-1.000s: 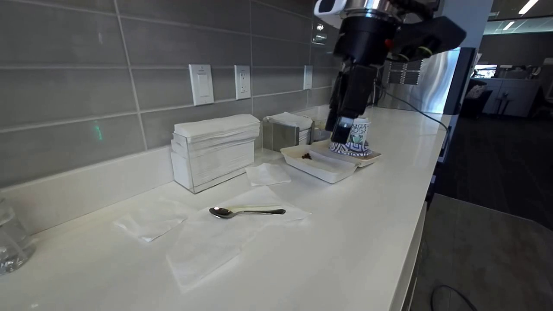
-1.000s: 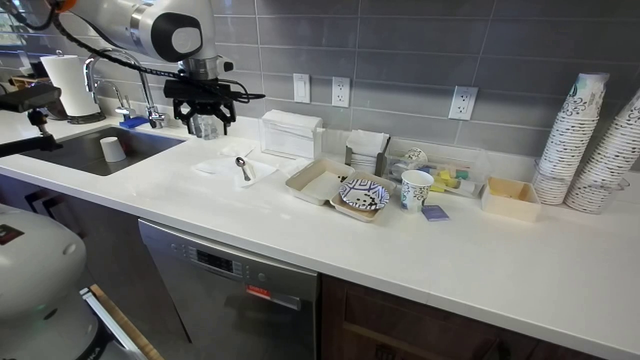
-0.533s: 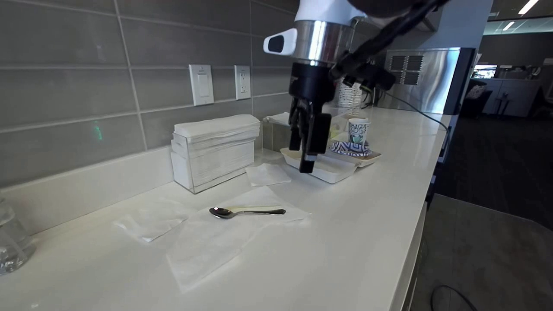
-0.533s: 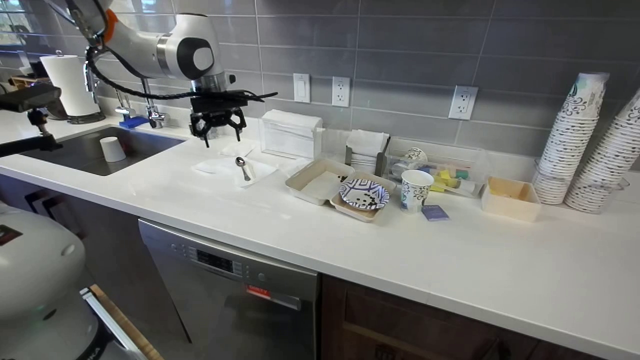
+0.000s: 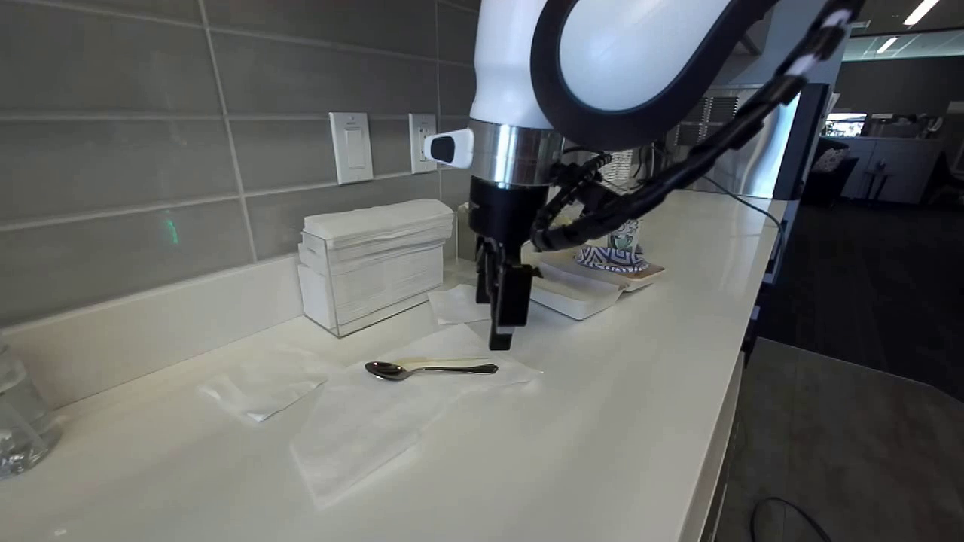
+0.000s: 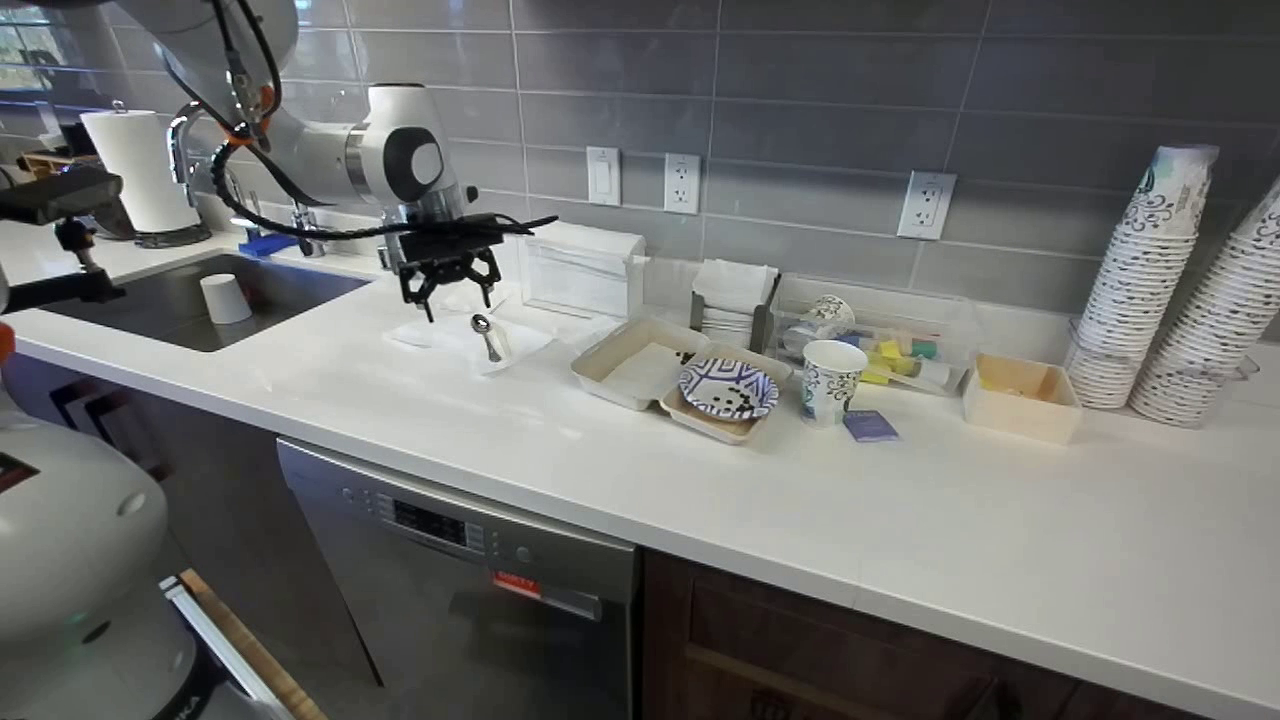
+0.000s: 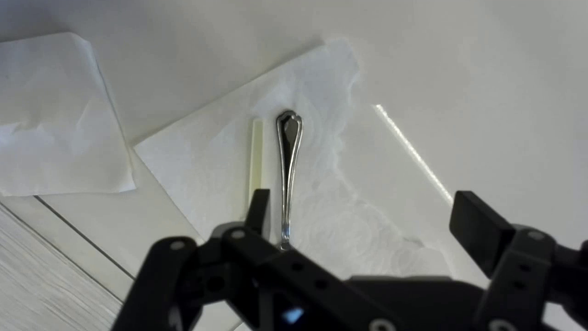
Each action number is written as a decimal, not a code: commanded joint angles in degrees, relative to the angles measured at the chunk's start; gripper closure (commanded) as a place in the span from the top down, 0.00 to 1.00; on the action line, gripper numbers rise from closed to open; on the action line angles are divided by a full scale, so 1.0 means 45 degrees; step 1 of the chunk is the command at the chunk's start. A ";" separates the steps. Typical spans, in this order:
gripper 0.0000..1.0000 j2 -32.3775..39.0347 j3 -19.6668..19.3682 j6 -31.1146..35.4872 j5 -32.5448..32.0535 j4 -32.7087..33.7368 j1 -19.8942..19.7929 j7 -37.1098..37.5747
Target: Pick up this phone get some of the objects from the disposable plate and put them in the bowl
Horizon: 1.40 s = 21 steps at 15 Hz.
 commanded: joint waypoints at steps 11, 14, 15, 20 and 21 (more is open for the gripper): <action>1.00 0.2053 0.0872 0.3021 -0.0188 0.0809 -0.0719 0.0538; 1.00 0.2110 0.0884 0.3021 -0.0191 0.0915 -0.0719 0.0540; 1.00 0.2104 0.0893 0.3033 -0.0179 0.0911 -0.0730 0.0518; 1.00 0.3015 0.1096 0.2947 -0.0027 0.1525 -0.1111 -0.0025; 0.98 0.3184 0.1208 0.2928 0.0057 0.1613 -0.1222 -0.0232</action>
